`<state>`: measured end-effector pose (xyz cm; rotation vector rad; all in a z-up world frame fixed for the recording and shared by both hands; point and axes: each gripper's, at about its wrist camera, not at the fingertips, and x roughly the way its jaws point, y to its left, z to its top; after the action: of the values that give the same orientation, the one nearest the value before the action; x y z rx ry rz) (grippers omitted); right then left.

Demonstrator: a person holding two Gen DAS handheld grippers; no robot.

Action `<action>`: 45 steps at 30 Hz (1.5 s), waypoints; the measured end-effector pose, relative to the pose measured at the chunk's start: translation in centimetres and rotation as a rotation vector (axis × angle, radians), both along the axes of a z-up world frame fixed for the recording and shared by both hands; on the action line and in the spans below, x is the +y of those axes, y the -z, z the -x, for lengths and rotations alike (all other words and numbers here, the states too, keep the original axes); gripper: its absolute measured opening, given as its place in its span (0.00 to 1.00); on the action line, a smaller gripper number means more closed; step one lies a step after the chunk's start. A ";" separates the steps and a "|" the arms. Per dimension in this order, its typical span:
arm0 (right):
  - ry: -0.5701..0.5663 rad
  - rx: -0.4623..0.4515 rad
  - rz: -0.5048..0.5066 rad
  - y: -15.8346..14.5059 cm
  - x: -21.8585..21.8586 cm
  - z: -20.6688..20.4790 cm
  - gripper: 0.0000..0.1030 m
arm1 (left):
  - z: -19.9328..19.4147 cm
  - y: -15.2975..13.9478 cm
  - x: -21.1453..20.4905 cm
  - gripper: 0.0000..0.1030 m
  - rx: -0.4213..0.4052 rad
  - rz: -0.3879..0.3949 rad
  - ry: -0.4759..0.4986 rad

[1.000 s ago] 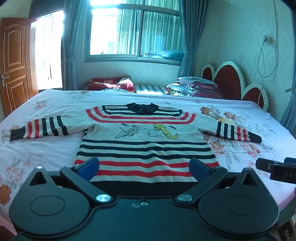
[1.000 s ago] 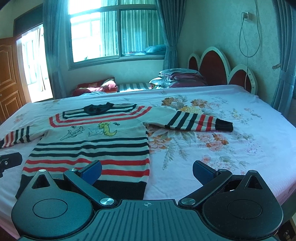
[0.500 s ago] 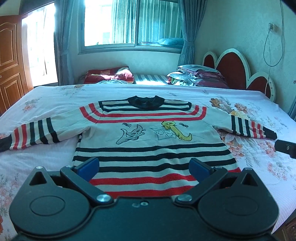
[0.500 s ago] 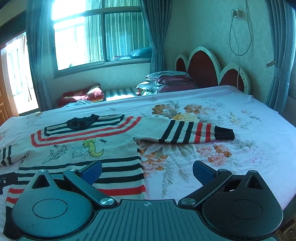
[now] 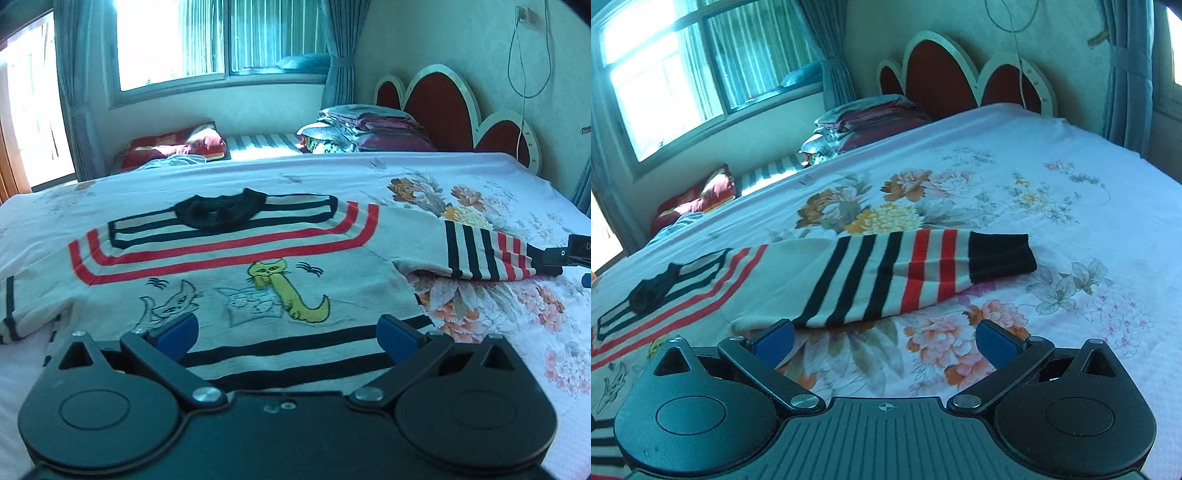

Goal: Fold small clothes
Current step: 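Move the right gripper to the black sleeve cuff and close on it, then carry the held sleeve across the sweater front with the right gripper, then release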

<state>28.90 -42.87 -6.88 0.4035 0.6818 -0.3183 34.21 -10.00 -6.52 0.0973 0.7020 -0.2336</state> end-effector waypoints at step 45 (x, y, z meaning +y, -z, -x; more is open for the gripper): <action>-0.329 -0.091 -0.008 1.4 10.4 -16.2 0.05 | -11.7 3.6 14.2 0.60 0.128 0.048 -0.238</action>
<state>45.07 -32.43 -8.30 0.3057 0.6483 0.0144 45.95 4.19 -10.09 -0.0478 0.8275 -0.0288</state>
